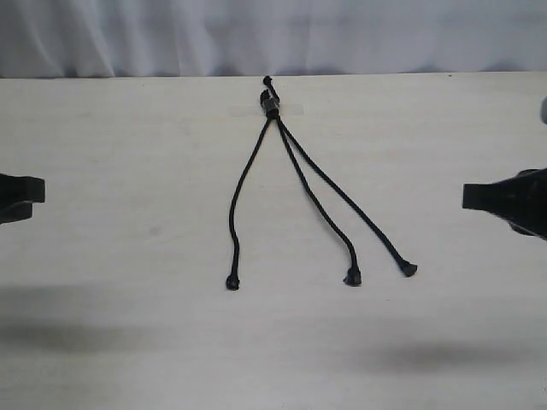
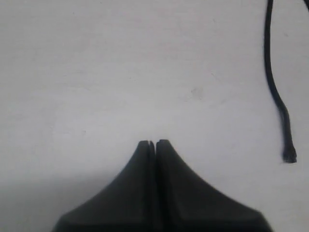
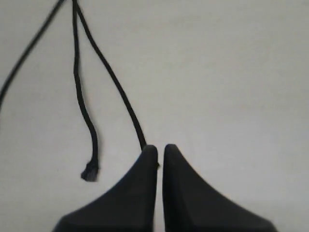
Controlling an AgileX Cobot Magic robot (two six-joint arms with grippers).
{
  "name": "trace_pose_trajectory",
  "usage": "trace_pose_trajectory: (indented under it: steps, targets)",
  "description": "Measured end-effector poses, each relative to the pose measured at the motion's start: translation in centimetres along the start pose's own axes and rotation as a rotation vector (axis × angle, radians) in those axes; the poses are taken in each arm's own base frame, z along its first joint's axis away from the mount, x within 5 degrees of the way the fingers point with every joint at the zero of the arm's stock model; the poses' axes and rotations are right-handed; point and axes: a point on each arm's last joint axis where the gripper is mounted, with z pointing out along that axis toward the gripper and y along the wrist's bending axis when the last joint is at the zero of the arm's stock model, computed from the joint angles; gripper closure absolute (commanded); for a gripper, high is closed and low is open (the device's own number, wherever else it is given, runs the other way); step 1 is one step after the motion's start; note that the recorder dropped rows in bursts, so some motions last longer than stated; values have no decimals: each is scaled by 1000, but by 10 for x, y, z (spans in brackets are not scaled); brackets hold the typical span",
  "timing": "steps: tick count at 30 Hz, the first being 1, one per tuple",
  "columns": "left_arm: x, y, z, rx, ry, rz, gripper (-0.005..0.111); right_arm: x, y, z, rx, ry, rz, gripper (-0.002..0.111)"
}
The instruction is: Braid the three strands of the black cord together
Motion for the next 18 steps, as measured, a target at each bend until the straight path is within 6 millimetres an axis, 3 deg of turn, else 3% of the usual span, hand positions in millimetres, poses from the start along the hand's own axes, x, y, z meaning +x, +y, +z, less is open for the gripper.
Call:
trace_pose_trajectory:
  steps: [5,7,9,13,18]
  targets:
    - [-3,-10,0,9,6,27,107,-21,13,37,-35,208,-67,104]
    - [3,-16,2,-41,54,77,107,-29,22,65,-87,309,-105,103]
    - [10,-16,2,-156,112,79,107,-32,26,88,-110,389,-130,94]
    - [15,-18,2,-240,133,79,107,-20,41,116,-140,470,-194,68]
    - [6,-34,0,-184,80,141,107,-13,75,140,-178,431,-286,66]
